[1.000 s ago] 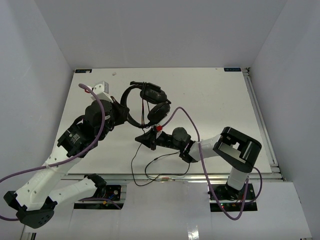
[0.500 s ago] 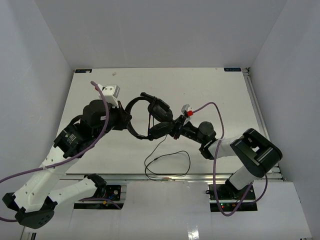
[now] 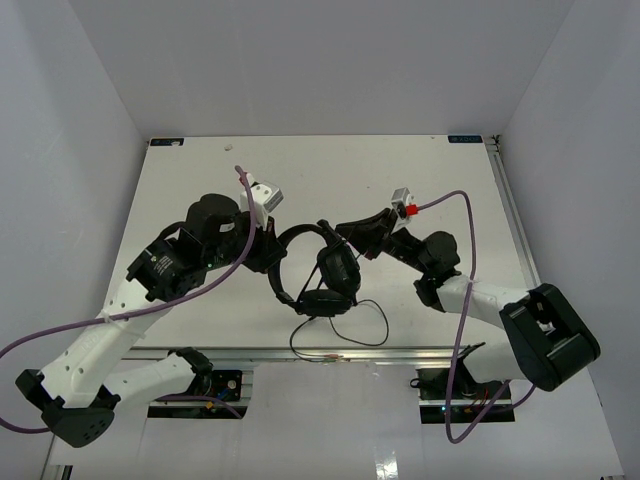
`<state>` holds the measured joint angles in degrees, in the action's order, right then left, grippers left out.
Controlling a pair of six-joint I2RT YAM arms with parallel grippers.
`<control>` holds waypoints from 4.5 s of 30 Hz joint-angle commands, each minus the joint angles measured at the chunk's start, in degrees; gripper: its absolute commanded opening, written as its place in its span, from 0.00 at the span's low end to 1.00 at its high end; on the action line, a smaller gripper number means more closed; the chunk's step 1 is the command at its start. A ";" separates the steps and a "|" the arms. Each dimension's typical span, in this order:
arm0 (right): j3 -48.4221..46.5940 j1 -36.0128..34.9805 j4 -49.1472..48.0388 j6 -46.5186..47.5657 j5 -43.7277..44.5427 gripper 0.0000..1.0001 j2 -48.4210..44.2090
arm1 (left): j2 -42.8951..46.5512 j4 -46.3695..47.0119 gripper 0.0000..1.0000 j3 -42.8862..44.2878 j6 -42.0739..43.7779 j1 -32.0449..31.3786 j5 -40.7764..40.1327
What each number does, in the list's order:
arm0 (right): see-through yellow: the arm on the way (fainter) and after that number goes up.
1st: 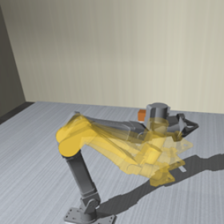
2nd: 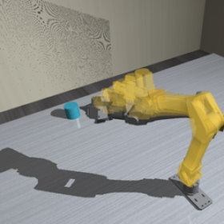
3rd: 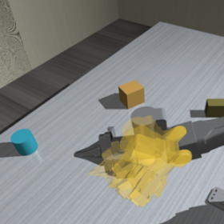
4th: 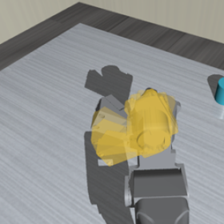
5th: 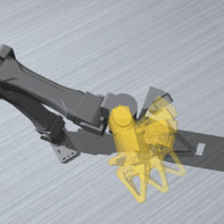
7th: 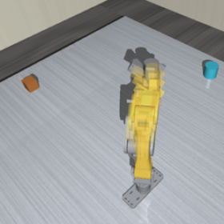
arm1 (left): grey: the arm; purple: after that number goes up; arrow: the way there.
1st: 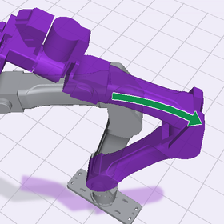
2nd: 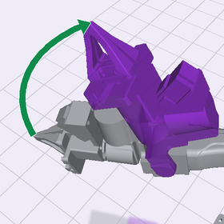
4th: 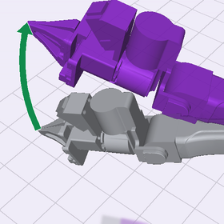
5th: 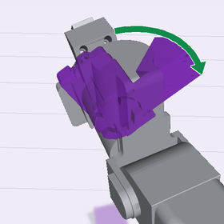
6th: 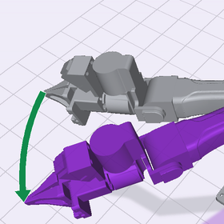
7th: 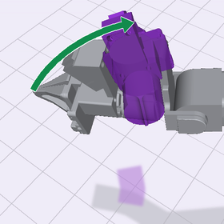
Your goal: Wrap the headphones
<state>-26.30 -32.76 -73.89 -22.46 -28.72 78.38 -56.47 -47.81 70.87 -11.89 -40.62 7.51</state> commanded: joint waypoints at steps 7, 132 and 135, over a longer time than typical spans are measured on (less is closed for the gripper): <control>-9.90 1.82 15.58 7.89 5.18 0.18 -8.21 | -1.00 -2.74 0.00 -1.87 6.32 -0.42 5.86; -12.99 -13.57 32.14 5.42 3.34 0.08 13.39 | 10.59 2.38 0.00 4.45 -13.52 -3.15 -18.44; -16.04 -8.49 37.38 5.89 1.32 0.08 11.41 | 9.80 -2.65 0.00 4.27 -8.92 -3.15 -15.02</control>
<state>-38.45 -47.25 -41.21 -16.37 -23.20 93.82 -45.17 -42.06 74.22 -27.35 -43.68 -18.96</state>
